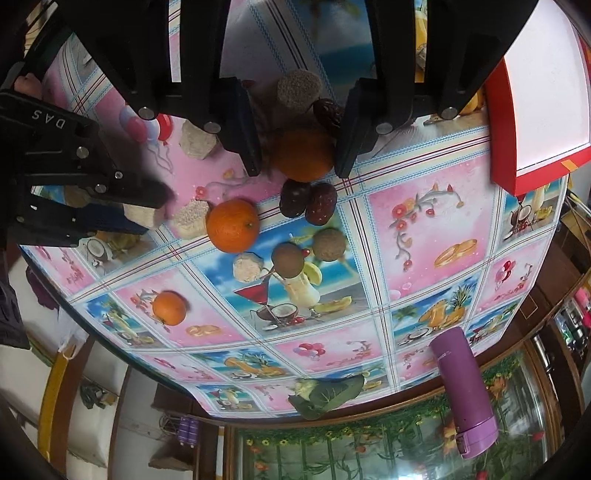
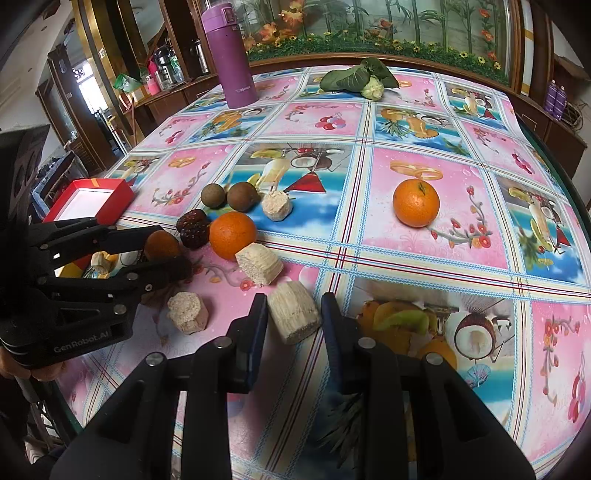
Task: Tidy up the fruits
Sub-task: 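Grasp the small orange with the left tool while the right tool grasps a pale banana chunk, then carry both held pieces into the red-rimmed tray and open both tools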
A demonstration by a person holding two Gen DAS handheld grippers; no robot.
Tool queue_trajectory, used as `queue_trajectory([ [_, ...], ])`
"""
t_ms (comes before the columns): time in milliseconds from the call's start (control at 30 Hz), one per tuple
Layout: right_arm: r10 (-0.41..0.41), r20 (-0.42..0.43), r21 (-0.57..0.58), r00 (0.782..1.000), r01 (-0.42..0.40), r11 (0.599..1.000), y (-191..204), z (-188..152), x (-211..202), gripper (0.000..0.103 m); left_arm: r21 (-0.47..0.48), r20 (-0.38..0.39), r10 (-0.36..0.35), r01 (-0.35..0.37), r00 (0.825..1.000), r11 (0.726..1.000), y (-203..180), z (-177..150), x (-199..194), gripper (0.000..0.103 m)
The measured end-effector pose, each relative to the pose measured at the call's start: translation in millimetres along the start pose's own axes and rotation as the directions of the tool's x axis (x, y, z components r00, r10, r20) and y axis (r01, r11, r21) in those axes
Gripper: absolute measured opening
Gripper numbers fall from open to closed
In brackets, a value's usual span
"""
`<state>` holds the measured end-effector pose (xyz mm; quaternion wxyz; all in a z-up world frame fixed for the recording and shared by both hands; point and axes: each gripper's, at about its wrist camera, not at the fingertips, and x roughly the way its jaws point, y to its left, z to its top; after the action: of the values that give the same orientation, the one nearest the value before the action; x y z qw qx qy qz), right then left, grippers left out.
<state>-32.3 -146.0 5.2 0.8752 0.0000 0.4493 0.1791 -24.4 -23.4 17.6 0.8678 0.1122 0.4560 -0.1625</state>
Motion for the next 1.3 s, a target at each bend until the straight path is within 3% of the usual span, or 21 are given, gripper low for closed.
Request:
queue_trajectory([
  [100, 0.000, 0.000, -0.001, 1.000, 0.000, 1.000, 0, 0, 0, 0.031, -0.007, -0.006, -0.013, 0.013, 1.000, 1.000, 3, 0, 1, 0.031],
  [467, 0.007, 0.051, 0.026, 0.999, -0.008, 1.000, -5, 0, -8, 0.032, -0.053, 0.022, -0.031, 0.032, 0.999, 0.998, 10, -2, -9, 0.030],
  [667, 0.008, 0.156, 0.043, 0.988, -0.015, 0.999, -6, 5, -26, 0.031, -0.110, 0.121, -0.001, 0.015, 0.993, 0.994, 27, -11, -56, 0.030],
  [800, 0.016, 0.181, 0.073, 0.983, -0.030, 0.997, 1, 7, -28, 0.031, -0.165, 0.183, 0.044, -0.013, 0.982, 0.986, 50, -26, -93, 0.030],
  [1033, 0.164, 0.203, 0.040, 0.965, -0.176, 0.984, 69, 14, -22, 0.032, -0.229, 0.227, 0.082, -0.029, 0.970, 0.973, 88, -60, -132, 0.030],
  [1300, 0.310, 0.105, -0.067, 0.945, -0.305, 0.950, 179, 26, 7, 0.032, -0.358, 0.214, 0.146, -0.062, 0.966, 0.932, 142, -109, -151, 0.030],
])
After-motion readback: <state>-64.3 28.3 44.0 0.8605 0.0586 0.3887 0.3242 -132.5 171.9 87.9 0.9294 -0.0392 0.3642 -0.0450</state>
